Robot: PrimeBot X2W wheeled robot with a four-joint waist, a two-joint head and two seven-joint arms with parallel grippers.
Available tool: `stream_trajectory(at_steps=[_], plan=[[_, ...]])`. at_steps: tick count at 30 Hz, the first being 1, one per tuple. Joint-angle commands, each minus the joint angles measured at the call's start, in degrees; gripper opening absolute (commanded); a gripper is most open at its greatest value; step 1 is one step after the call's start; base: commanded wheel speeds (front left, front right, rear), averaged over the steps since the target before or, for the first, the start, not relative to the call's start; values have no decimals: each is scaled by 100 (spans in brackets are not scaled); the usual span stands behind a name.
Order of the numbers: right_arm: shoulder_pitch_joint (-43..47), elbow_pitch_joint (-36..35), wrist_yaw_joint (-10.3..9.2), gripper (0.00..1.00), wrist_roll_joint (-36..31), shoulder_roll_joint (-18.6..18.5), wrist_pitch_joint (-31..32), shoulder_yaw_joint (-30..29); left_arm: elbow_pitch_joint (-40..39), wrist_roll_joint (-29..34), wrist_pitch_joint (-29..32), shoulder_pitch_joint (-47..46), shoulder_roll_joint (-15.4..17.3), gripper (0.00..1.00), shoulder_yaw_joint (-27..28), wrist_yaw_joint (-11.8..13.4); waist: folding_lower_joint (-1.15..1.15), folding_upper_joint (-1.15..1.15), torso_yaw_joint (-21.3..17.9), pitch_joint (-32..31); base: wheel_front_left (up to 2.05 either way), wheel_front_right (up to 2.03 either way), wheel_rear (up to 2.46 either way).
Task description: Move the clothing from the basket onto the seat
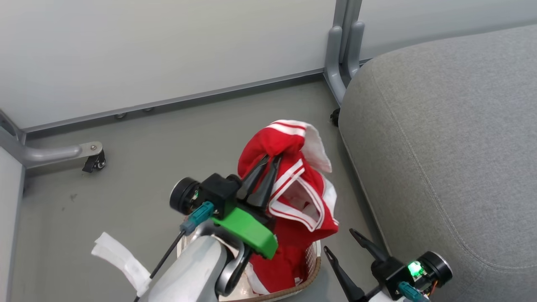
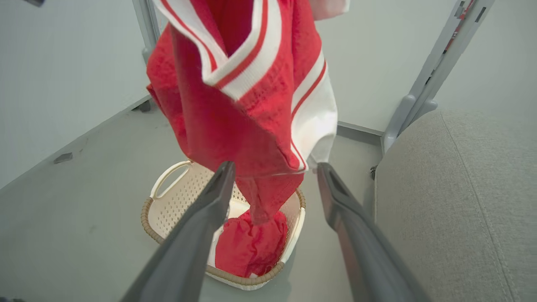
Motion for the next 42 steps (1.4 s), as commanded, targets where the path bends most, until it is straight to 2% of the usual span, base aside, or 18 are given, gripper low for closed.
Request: stream_trajectory(at_steps=[1, 9, 15, 16, 17, 18, 19, 26, 34, 35, 36, 37, 42], plan=[[-147, 97, -2, 100, -140, -1, -28, -11, -91, 12, 48, -156, -22, 0, -52, -59, 1, 0, 26, 59, 0, 0, 0], [-434, 210, -2, 100, -578, 104, -28, -350, -520, -16, 331, -394, -107, 0, -331, -120, 1, 0, 65, 137, 0, 0, 0], [-526, -127, -2, 100, -342, 142, -28, -247, -673, -82, 481, -419, -137, 0, -481, -135, 1, 0, 103, 137, 0, 0, 0], [-533, -198, -2, 98, -307, 143, -28, -207, -671, -93, 481, -409, -139, 0, -500, -131, 1, 0, 108, 128, 0, 0, 0], [-527, -238, -2, 48, -267, 143, -28, -172, -659, -108, 488, -395, -140, 0, -513, -133, 1, 0, 112, 121, 0, 0, 0], [-513, -293, -2, 27, -233, 143, -28, -135, -632, -101, 500, -381, -133, 0, -531, -130, 1, 0, 114, 113, 0, 0, 0], [-500, -330, -2, 1, -215, 142, -28, -107, -616, -101, 492, -370, -126, 0, -536, -123, 1, 0, 114, 105, 0, 0, 0], [-309, -676, -3, 0, 132, 147, -28, -175, -426, -182, 421, -226, -91, 0, -494, -63, 1, 0, 95, 17, 0, 0, 0], [-202, -875, -2, 0, 203, 148, -28, -251, -282, -214, 357, -176, -52, 0, -473, 18, 1, 0, 52, -36, 0, 0, 0], [-201, -893, -2, 0, 207, 148, -28, -253, -267, -204, 353, -175, -45, 17, -479, 17, 1, 0, 50, -41, 0, 0, 0], [-196, -916, -3, 0, 211, 149, -28, -251, -249, -196, 352, -173, -40, 51, -485, 26, 1, 0, 48, -46, 0, 0, 0], [-192, -943, -3, 0, 214, 149, -28, -256, -236, -173, 347, -176, -30, 100, -483, 59, 1, 0, 49, -50, 0, 0, 0], [-192, -1123, -3, 0, 281, 149, -28, -291, -197, -113, 304, -202, -6, 100, -498, 119, 1, 0, 60, -62, 0, 0, 0]])
